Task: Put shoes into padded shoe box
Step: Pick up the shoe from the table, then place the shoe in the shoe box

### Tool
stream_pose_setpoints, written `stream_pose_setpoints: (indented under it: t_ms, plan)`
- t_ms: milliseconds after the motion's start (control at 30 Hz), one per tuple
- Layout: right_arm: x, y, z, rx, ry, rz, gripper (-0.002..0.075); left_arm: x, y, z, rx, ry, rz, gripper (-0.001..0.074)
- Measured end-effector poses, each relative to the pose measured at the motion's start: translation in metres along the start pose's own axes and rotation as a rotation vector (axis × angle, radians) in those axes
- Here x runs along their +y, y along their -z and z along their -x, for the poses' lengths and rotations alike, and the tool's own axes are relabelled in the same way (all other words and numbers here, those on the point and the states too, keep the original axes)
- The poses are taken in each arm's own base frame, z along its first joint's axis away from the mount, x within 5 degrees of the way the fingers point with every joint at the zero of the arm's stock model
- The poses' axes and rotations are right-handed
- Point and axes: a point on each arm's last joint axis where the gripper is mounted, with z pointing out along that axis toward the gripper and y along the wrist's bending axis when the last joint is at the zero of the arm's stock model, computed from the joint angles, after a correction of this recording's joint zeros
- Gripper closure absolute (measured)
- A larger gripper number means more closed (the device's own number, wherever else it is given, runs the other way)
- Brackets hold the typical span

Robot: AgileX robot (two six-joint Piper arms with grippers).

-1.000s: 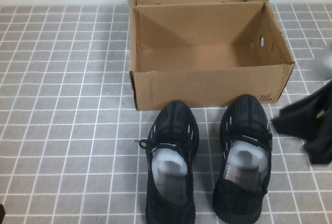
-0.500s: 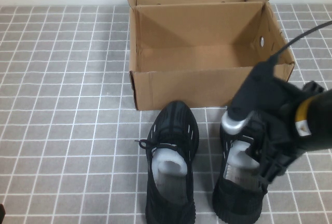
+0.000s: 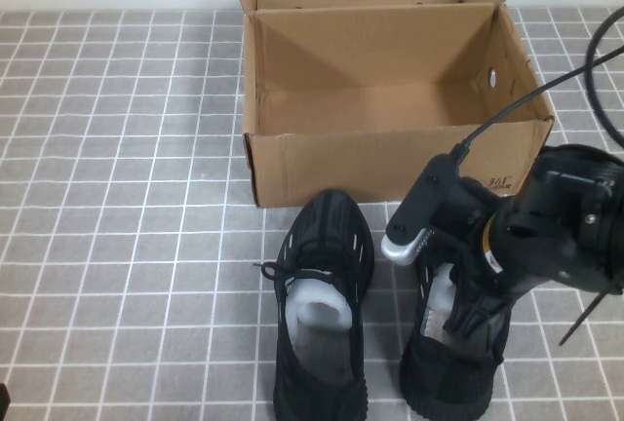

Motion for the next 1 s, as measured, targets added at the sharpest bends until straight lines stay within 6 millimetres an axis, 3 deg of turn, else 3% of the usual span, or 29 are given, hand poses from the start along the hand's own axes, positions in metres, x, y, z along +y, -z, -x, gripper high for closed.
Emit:
stream_pose_setpoints:
  t_ms: [233, 567, 800, 1000]
  plan:
    - [-0.005, 0.012, -0.006, 0.043, 0.001, -0.013, 0.0732, 0.0, 0.0, 0.0, 0.0, 0.0, 0.0, 0.0739]
    - [-0.027, 0.093, 0.014, 0.019, -0.101, 0.116, 0.0732, 0.0, 0.0, 0.0, 0.0, 0.0, 0.0, 0.0739]
    - [-0.046, 0.149, 0.038, -0.095, -0.371, 0.178, 0.0732, 0.0, 0.0, 0.0, 0.0, 0.0, 0.0, 0.0739]
    - [-0.062, 0.166, 0.063, -0.189, -0.61, 0.154, 0.0732, 0.0, 0.0, 0.0, 0.0, 0.0, 0.0, 0.0739]
